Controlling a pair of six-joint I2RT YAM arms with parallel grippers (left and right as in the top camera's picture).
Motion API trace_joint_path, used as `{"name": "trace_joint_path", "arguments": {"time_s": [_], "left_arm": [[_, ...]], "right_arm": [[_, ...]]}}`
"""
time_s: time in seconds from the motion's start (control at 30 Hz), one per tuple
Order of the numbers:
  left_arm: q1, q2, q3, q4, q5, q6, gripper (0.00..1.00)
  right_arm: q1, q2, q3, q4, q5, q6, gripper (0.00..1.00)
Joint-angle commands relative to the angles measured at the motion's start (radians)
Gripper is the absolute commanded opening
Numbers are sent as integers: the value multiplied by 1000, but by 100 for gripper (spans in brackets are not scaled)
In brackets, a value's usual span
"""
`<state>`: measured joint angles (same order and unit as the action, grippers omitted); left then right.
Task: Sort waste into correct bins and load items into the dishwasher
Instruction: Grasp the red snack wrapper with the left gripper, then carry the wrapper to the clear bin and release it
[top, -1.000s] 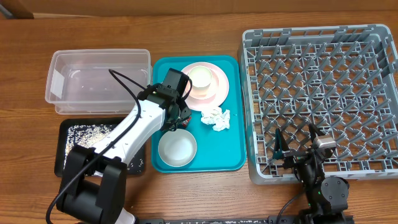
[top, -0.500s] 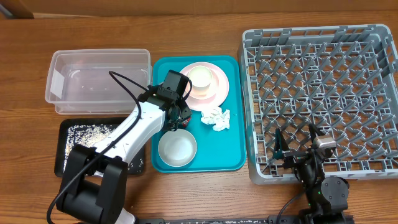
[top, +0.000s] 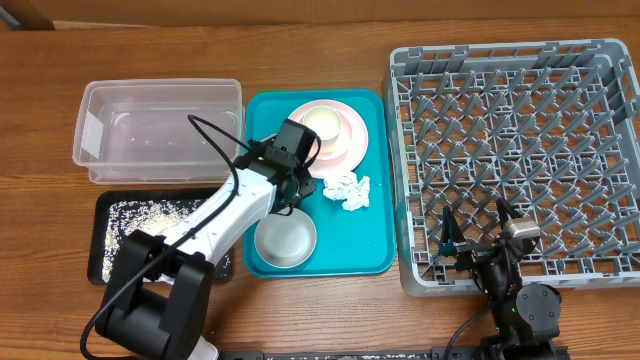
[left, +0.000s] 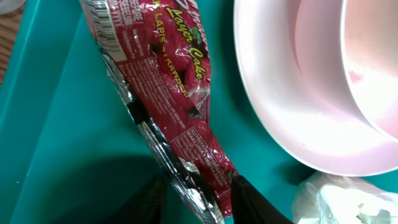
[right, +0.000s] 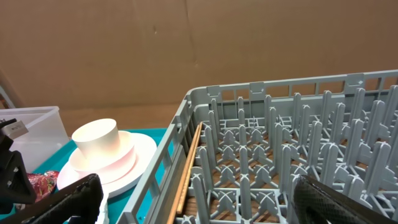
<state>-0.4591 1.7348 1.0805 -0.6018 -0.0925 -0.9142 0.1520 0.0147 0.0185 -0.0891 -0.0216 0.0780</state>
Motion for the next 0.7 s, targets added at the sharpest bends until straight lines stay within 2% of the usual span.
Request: {"name": "trace_joint_path", "arguments": {"time_s": [0.0, 0.4, 0.43, 0.53, 0.67], "left_arm": [[-3, 11, -12, 0, -42, -6, 38], [-3, 75, -12, 5, -45, -7, 38], [-2, 85, -12, 5, -44, -7, 36], [0, 92, -11, 5, -24, -7, 19], [0, 80, 11, -3, -14, -6, 9]], "right_arm": [[4, -12, -11, 7, 2, 2, 100], [4, -12, -11, 7, 2, 2, 100], [4, -12, -11, 7, 2, 2, 100], [4, -12, -11, 7, 2, 2, 100], [4, -12, -11, 7, 2, 2, 100]]}}
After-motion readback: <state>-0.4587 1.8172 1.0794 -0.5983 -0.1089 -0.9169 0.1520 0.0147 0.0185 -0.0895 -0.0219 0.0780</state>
